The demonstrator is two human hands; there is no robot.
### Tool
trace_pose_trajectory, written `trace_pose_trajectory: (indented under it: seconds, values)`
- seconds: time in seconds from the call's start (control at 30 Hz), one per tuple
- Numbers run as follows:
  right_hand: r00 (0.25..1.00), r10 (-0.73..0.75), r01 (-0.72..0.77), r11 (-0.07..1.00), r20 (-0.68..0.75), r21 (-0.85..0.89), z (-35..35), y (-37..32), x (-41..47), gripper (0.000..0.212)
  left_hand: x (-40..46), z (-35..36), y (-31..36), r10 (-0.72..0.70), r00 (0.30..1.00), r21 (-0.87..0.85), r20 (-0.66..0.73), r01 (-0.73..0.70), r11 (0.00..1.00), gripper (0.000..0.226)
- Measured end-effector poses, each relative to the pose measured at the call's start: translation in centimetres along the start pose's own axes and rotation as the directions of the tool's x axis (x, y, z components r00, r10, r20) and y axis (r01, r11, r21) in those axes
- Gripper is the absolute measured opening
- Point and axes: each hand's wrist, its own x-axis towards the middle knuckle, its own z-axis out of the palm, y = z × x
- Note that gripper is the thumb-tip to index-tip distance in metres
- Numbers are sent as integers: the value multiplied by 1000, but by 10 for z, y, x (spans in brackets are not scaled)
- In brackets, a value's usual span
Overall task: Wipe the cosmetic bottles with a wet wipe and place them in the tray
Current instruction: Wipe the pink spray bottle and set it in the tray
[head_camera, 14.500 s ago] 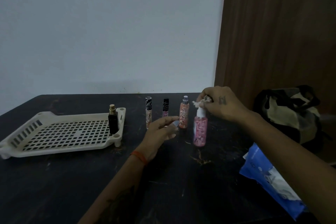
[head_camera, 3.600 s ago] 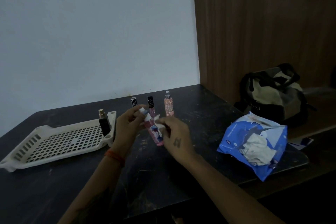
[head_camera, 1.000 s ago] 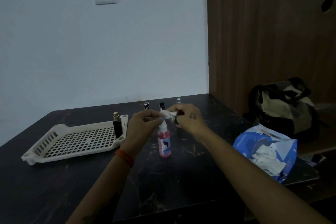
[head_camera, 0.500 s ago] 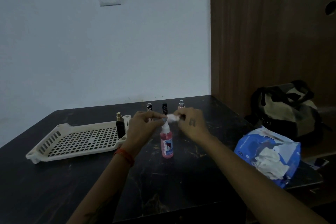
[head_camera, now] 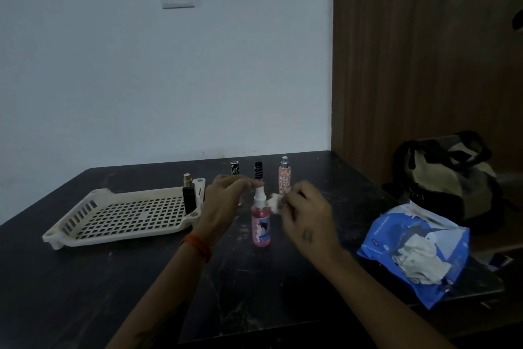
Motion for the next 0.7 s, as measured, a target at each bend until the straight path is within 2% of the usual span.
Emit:
trace_pose_trajectory:
  seconds: [0.03, 0.07, 0.1, 0.17, 0.2, 0.23, 0.3, 0.37, 0.4, 0.47, 0.57, 0.63, 0.7]
  values:
    - [996, 91, -91, 996, 4, -17, 0, 9, -3, 6, 1, 0, -2, -12, 1000, 1, 4, 12, 1000, 34]
    - [972, 211, -206, 977, 100, -62, 0, 17, -7, 8, 1, 0, -4, -26, 1000, 8, 0, 26, 1000, 33]
    - [909, 340, -315, 939, 243, -135, 2, 25, -9, 11, 2, 0, -6, -38, 999, 18, -6, 38, 999, 32]
    - [703, 522, -475, 850, 484, -226, 1, 30, -6, 14, 2, 0, -9, -50, 999, 37, -10, 51, 998, 29]
    - [650, 548, -509, 828, 527, -233, 0, 31, -3, 17, 2, -1, -10, -52, 999, 48, -10, 53, 997, 27]
    - [638, 548, -514, 826, 541, -231, -3, 31, 3, 22, 3, -1, -11, -52, 999, 59, -9, 53, 997, 26]
    - [736, 491, -473, 866, 466, -164, -10, 28, 19, 29, 3, 0, -11, -41, 999, 65, -4, 41, 997, 24]
    - [838, 394, -424, 906, 378, -4, -16, 18, 36, 31, 3, 1, -9, -51, 999, 37, 2, 51, 998, 22]
    - [860, 334, -395, 915, 384, 88, -17, 11, 45, 32, 3, 2, -8, -68, 998, 20, 6, 68, 997, 21]
    - [840, 240, -355, 921, 486, 159, -14, -3, 59, 31, 3, 3, -6, -90, 996, 14, 26, 89, 996, 27]
    - [786, 186, -268, 962, 590, 55, -8, -14, 72, 16, 2, 1, 1, -70, 996, -67, 49, 73, 995, 40]
    - [783, 182, -259, 965, 595, 47, -8, -16, 77, 11, 1, -4, 2, -59, 998, -152, 9, 60, 987, 37]
    - [778, 166, -249, 967, 606, 55, -8, -18, 80, 12, 1, -15, -7, -71, 994, -125, -87, 60, 990, 30]
